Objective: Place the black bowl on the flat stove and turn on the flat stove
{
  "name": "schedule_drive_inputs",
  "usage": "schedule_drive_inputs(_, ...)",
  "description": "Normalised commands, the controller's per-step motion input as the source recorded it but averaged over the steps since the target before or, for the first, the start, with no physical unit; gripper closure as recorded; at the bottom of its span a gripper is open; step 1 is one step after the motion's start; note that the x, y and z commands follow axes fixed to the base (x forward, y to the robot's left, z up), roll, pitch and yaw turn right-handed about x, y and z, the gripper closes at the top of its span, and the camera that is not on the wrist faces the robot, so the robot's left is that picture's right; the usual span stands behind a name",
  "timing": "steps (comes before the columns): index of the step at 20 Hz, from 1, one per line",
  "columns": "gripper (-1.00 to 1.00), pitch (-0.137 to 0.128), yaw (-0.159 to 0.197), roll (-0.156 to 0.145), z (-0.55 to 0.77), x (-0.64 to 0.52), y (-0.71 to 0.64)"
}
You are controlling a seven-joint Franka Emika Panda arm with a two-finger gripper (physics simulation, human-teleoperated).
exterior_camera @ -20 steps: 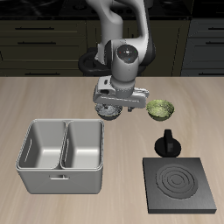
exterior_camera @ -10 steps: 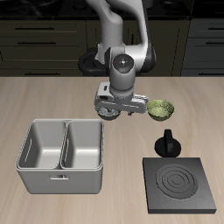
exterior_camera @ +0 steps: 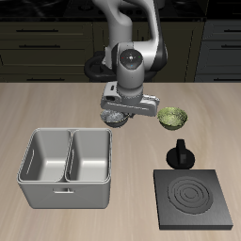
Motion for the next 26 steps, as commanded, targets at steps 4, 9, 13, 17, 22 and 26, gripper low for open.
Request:
schedule_drive_inputs(4,1.00,-0.026,0.009,-0.015,0.07,-0.02,-0.04)
schedule_drive_inputs(9,1.00,-0.074,0.043,0.006,0.37,-0.03,0.01)
schedule_drive_inputs(13,1.00,-0.092,0.031,0.018,0.52,-0.02,0.08)
schedule_drive_inputs(17,1.00,-0.099,0.023,0.009,0.57,-0.02,0.04)
schedule_drive_inputs(22,1.00,-0.062,0.005,-0.001,0.47,-0.04,0.02)
schedule_drive_inputs(26,1.00,-0.066,0.001,-0.002,0.44,-0.09,0.01)
